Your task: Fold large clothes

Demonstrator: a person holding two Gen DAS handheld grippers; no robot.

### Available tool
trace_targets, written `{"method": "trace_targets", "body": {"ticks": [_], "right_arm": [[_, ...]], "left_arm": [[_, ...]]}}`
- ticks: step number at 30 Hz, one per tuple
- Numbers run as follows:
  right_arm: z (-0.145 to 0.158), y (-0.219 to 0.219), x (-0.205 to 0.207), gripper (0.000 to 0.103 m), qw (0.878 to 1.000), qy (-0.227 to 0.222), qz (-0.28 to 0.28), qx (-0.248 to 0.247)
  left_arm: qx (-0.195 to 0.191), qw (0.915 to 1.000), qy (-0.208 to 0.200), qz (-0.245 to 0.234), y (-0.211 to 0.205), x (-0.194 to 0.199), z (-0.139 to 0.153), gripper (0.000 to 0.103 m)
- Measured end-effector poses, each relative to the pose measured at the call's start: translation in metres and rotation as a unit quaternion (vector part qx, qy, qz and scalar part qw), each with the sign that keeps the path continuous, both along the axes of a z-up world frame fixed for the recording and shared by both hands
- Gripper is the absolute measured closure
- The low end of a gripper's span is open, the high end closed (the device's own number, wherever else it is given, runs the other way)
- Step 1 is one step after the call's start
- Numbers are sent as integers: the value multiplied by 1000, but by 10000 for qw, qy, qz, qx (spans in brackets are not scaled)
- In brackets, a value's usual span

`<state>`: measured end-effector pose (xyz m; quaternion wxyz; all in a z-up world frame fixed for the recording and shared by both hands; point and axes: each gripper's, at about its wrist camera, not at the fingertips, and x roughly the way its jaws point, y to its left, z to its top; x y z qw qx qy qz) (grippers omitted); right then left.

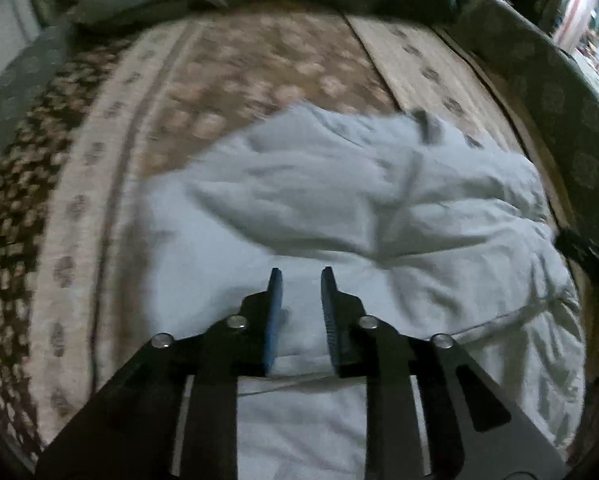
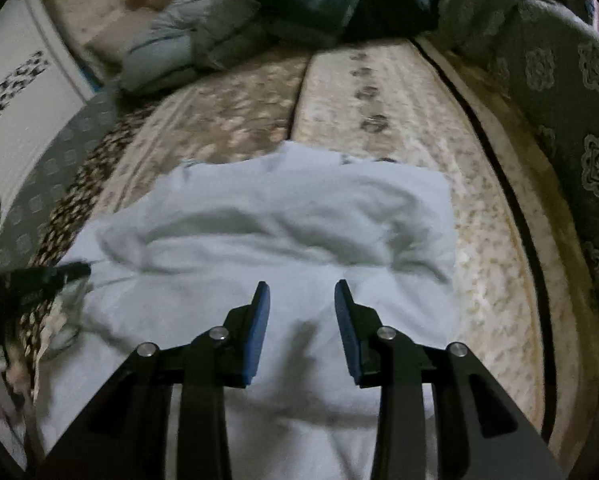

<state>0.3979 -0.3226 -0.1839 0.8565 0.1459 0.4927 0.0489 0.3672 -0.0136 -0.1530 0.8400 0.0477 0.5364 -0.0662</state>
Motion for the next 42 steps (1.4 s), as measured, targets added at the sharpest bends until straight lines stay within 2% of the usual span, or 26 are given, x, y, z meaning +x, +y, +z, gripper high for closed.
{"method": "trace_targets", "body": {"ticks": [2, 5, 10, 14, 17, 24, 27, 29, 32, 34, 36, 37, 38, 40, 42], "right_arm": [[5, 16, -9, 68, 9999, -57, 92, -27], [0, 33, -15, 68, 9998, -74, 159, -92], [-37, 50, -8, 69, 9978, 262, 372, -488], [-58, 54, 2, 71, 9968, 350, 381, -606], [-68, 58, 8, 71, 9960, 389, 426, -681], [-78, 62, 21, 71, 9959, 526, 354, -645], [-61, 47, 13, 68, 9989, 402, 200, -168], [-34, 39, -5, 68, 9999, -30, 125, 63], [14, 36, -34, 68, 9985, -528, 103, 96], [49, 37, -55, 68, 9961, -859, 127, 135], [80, 41, -75, 68, 9931, -1140, 198, 166], [91, 42, -83, 67, 9918, -1250, 220, 160], [108, 43, -94, 67, 9896, -1408, 244, 134], [135, 46, -114, 65, 9865, -1613, 269, 93], [156, 43, -132, 64, 9841, -1755, 280, 62]], "left_arm": [[124, 9998, -41, 145, 16, 3, -6, 72], [71, 9990, 189, 391, 42, 10, -30, 74], [231, 9981, 299, 480, 50, 16, -60, 87], [-72, 9975, 437, 542, 61, 24, -79, 94], [-115, 9976, 463, 505, 62, 26, -85, 95], [154, 9974, 509, 479, 43, 38, -91, 96], [247, 9977, 377, 502, 41, 22, -70, 93], [258, 9987, 164, 412, 37, 5, -51, 84], [393, 9983, -211, 373, 30, -29, -11, 72], [219, 9978, -522, 344, 25, -57, 26, 68], [118, 9958, -854, 319, 20, -83, 60, 52], [75, 9939, -1054, 307, 19, -98, 78, 40], [50, 9924, -1198, 283, 17, -110, 90, 36], [18, 9882, -1519, 192, 11, -138, 122, 36], [-26, 9861, -1650, 173, 7, -162, 143, 29]]}}
